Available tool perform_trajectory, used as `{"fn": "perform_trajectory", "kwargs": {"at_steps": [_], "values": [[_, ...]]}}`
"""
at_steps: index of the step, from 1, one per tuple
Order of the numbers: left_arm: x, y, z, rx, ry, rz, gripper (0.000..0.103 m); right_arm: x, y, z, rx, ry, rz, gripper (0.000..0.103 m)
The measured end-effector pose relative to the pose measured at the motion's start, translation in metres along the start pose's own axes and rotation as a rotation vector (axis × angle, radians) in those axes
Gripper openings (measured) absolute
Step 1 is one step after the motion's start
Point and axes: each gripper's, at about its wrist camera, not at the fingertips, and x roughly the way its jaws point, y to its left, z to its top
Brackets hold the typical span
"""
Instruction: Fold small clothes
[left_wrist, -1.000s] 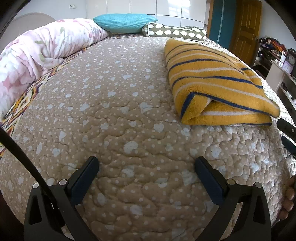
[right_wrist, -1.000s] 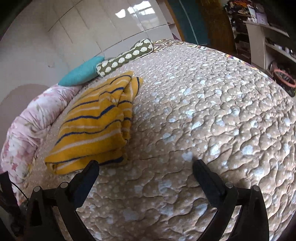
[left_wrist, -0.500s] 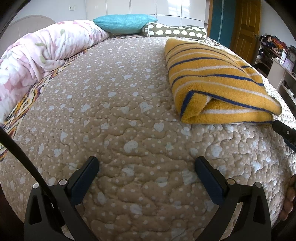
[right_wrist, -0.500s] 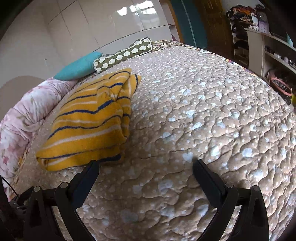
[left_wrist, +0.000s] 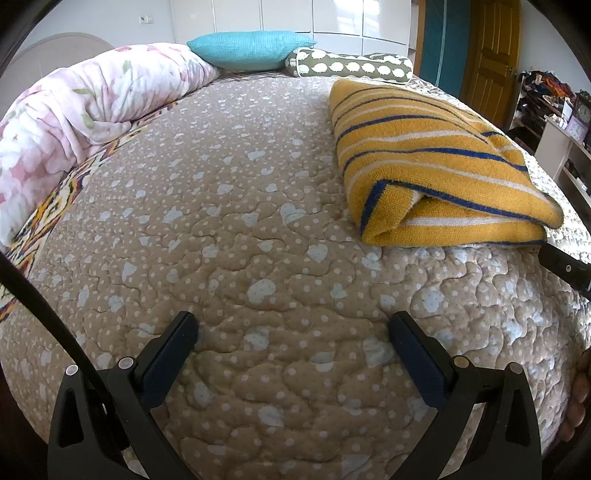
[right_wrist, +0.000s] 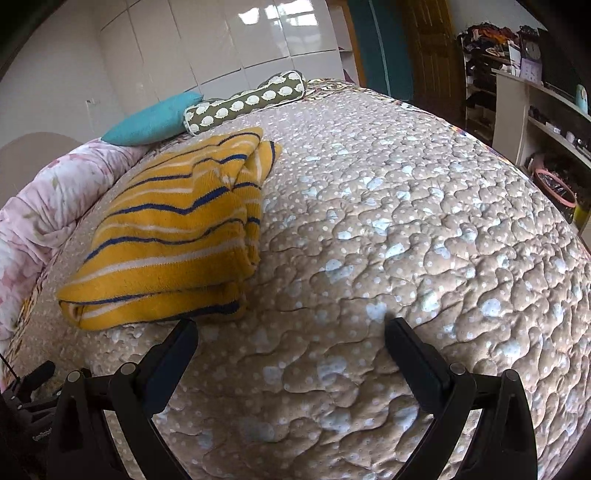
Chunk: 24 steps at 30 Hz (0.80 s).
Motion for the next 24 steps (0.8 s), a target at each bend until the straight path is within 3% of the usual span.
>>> {"fn": "perform_trajectory", "kwargs": {"at_steps": [24], "values": [[-0.0003,-0.0002,0.0027,-0.014,-0.003,-0.017,0.103,0.0021,0.0090,-0.0036,-0.057,0.007,-0.084,0.103]]}}
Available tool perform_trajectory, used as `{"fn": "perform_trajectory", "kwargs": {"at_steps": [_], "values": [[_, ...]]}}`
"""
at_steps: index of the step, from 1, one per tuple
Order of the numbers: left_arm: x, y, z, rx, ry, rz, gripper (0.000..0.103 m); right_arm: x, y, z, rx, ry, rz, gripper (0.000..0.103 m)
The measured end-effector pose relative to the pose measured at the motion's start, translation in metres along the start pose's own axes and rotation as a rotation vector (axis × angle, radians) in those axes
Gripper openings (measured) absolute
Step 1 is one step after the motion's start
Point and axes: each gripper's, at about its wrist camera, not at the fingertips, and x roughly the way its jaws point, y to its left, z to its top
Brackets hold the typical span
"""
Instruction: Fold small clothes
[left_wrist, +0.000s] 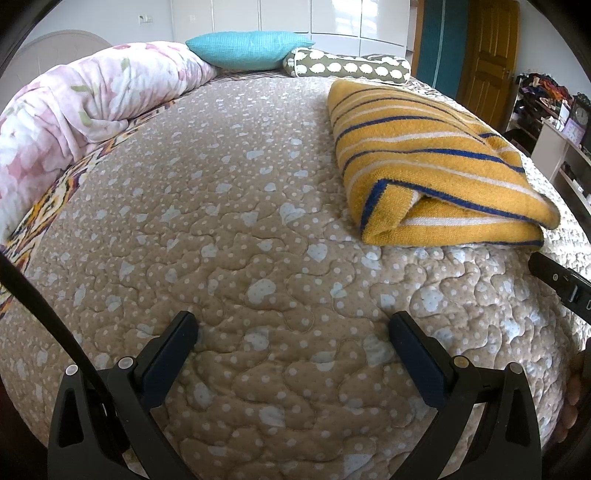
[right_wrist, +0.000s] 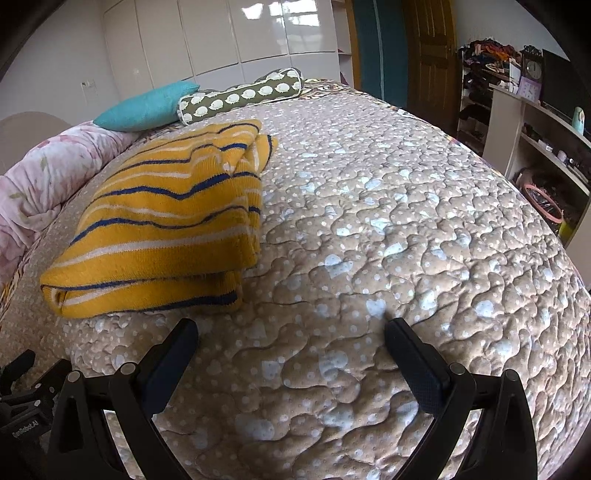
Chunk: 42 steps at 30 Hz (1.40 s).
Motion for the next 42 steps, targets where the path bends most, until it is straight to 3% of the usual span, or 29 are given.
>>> {"fn": "perform_trajectory", "kwargs": {"at_steps": [5,8,10,12,15,18,23,26,28,29,31,37,39,42], "values": [[0.001,0.002,-0.003,0.003,-0.015,0.001,0.103,0.000,0.009,-0.001,-0.086,0.045,-0.033,0.102],[-0.003,0.005,-0.007,0.022,-0.042,-0.037,0.103,-0.014,0.004,0.007,-0.077,0.055,-0.031,0.073],[-0.005,0.008,-0.011,0.035,-0.063,-0.067,0.103,-0.027,-0.002,0.025,-0.018,0.042,0.056,0.052],[-0.006,0.009,-0.013,0.040,-0.073,-0.076,0.103,-0.036,0.003,0.054,0.002,0.005,0.114,0.043],[-0.007,0.011,-0.014,0.039,-0.080,-0.085,0.103,-0.034,0.033,0.096,-0.022,-0.015,0.181,0.042],[-0.008,0.012,-0.016,0.043,-0.088,-0.098,0.103,-0.003,0.082,0.132,-0.054,0.033,0.222,0.034],[-0.011,0.015,-0.019,0.058,-0.102,-0.129,0.103,0.082,0.127,0.157,-0.088,0.170,0.099,0.032],[-0.014,0.017,-0.019,0.067,-0.096,-0.151,0.103,0.089,0.140,0.162,-0.202,0.161,0.000,0.039],[-0.018,0.020,-0.018,0.066,-0.089,-0.168,0.103,0.075,0.156,0.160,-0.300,0.155,-0.113,0.051],[-0.020,0.022,-0.018,0.058,-0.090,-0.176,0.103,0.063,0.160,0.157,-0.313,0.130,-0.105,0.051],[-0.026,0.031,-0.017,0.028,-0.098,-0.190,0.103,0.028,0.169,0.149,-0.303,0.083,0.032,0.051],[-0.040,0.074,-0.006,-0.114,-0.139,-0.191,0.103,-0.044,0.166,0.082,-0.186,0.117,0.471,0.046],[-0.038,0.084,-0.004,-0.151,-0.133,-0.183,0.103,-0.049,0.164,0.053,-0.163,0.149,0.530,0.046],[-0.036,0.092,-0.003,-0.183,-0.121,-0.172,0.103,-0.037,0.164,0.027,-0.161,0.181,0.539,0.046]]}}
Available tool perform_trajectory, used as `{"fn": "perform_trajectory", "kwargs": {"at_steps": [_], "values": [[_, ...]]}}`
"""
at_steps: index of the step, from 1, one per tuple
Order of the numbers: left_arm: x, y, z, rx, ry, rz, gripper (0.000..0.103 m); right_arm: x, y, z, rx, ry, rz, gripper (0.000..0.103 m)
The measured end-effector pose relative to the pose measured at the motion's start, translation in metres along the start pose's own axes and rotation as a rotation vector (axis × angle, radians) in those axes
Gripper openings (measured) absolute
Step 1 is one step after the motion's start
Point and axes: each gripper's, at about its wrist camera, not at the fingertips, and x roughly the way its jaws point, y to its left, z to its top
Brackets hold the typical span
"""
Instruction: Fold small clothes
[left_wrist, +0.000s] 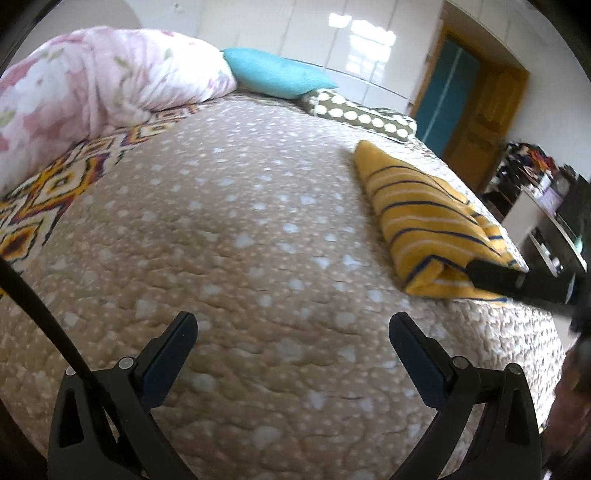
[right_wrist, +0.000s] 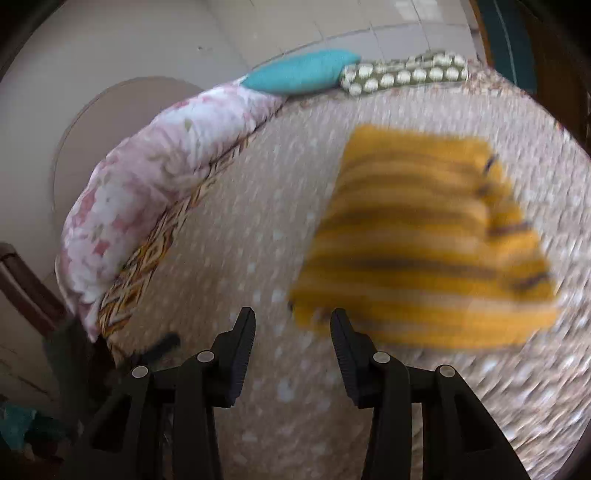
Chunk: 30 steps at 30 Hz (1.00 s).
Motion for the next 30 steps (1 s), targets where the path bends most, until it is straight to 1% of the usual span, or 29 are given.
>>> {"fn": "perform_trajectory", "kwargs": {"at_steps": [2,4,5,6,7,9,12,13,15,16,18,21,22,23,24,25,26,27,28,30], "values": [[-0.004,0.004,0.000,-0.017,-0.014,0.005,0.103,0.011,-0.002,0.000,0.001,-0.019,-0.035,0.046],[-0.008,0.007,0.003,-0.029,-0.037,0.010,0.103,0.024,-0.004,0.006,-0.023,-0.049,-0.121,0.046],[-0.011,0.009,0.003,-0.035,-0.046,0.012,0.103,0.032,-0.006,0.010,-0.013,-0.036,-0.114,0.048],[-0.011,0.011,0.004,-0.040,-0.052,0.014,0.103,0.039,-0.008,0.012,0.014,-0.013,-0.074,0.048],[-0.012,0.014,0.005,-0.047,-0.053,0.015,0.103,0.046,-0.008,0.012,0.048,0.021,-0.004,0.048],[-0.011,0.017,0.006,-0.058,-0.049,0.014,0.103,0.051,0.000,0.006,0.063,0.062,0.083,0.048],[-0.009,0.022,0.008,-0.076,-0.038,0.016,0.103,0.044,0.020,-0.004,0.035,0.107,0.175,0.048],[-0.010,0.023,0.008,-0.081,-0.037,0.014,0.103,0.035,0.028,-0.006,0.014,0.094,0.168,0.048],[-0.010,0.023,0.007,-0.080,-0.039,0.017,0.103,0.016,0.036,-0.003,-0.022,0.025,0.117,0.048],[-0.009,0.021,0.006,-0.074,-0.036,0.020,0.103,0.005,0.036,0.002,-0.037,-0.028,0.062,0.048],[-0.006,0.019,0.005,-0.063,-0.024,0.023,0.103,-0.006,0.030,0.017,-0.034,-0.098,-0.051,0.048],[0.002,0.014,0.002,-0.036,0.003,0.044,0.103,-0.003,0.012,0.038,-0.010,-0.145,-0.200,0.046],[0.005,0.012,0.001,-0.025,0.010,0.057,0.103,0.004,0.005,0.042,-0.012,-0.147,-0.254,0.046],[0.007,0.012,0.000,-0.018,0.015,0.066,0.103,0.009,-0.003,0.044,-0.016,-0.133,-0.290,0.046],[0.009,0.011,0.000,-0.011,0.020,0.073,0.103,0.019,-0.009,0.043,-0.016,-0.102,-0.325,0.046],[0.011,0.011,-0.001,-0.006,0.026,0.080,0.103,0.032,-0.016,0.037,-0.006,-0.052,-0.349,0.046],[0.013,0.012,-0.001,-0.006,0.031,0.085,0.103,0.036,-0.019,0.029,-0.008,-0.036,-0.353,0.046],[0.014,0.012,-0.002,-0.007,0.034,0.086,0.103,0.036,-0.017,0.021,-0.024,-0.044,-0.361,0.046],[0.015,0.013,-0.002,-0.008,0.038,0.087,0.103,0.033,-0.010,0.010,-0.059,-0.059,-0.381,0.046],[0.017,0.012,-0.002,-0.003,0.041,0.096,0.103,0.029,0.001,-0.004,-0.108,-0.041,-0.411,0.046]]}}
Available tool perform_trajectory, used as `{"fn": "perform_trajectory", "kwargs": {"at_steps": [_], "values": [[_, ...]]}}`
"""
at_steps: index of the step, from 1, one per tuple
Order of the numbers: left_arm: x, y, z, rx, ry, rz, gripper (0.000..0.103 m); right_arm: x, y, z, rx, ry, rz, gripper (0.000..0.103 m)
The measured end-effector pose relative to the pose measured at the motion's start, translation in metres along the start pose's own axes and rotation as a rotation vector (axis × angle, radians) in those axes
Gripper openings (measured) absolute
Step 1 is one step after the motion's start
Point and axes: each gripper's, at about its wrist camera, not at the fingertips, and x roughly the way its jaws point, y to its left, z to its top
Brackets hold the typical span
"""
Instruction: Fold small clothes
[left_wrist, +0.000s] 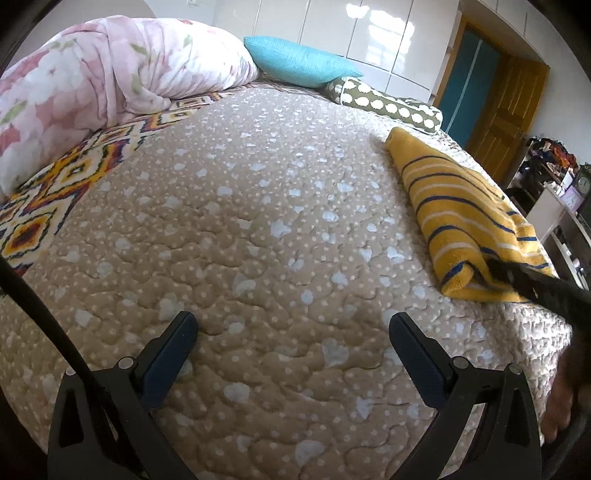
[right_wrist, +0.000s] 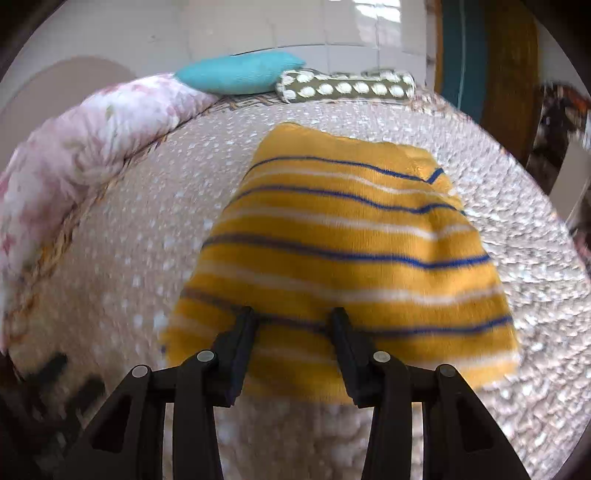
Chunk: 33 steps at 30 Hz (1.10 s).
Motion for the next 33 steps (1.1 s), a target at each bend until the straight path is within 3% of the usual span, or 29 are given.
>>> {"fn": "perform_trajectory", "kwargs": {"at_steps": [4,10,13,15,21,33], "values": [[0.003,-0.003,-0.002,0.024,-0.002,0.026,0.103,-0.023,0.004,-0.029,-0.040,0.025,-0.005,0.047],[0.009,-0.012,-0.006,0.073,0.001,0.085,0.103,-0.034,-0.037,-0.064,0.142,0.063,0.012,0.047],[0.010,-0.014,-0.007,0.085,-0.004,0.103,0.103,-0.037,-0.050,-0.074,0.190,0.040,0.025,0.048],[0.010,-0.015,-0.008,0.090,-0.007,0.112,0.103,-0.037,-0.051,-0.075,0.189,0.035,0.023,0.048],[0.011,-0.017,-0.008,0.096,-0.010,0.123,0.103,-0.032,-0.034,-0.074,0.133,0.017,-0.011,0.065],[0.012,-0.017,-0.009,0.097,-0.009,0.125,0.103,-0.029,-0.027,-0.077,0.106,-0.006,-0.025,0.070]]}}
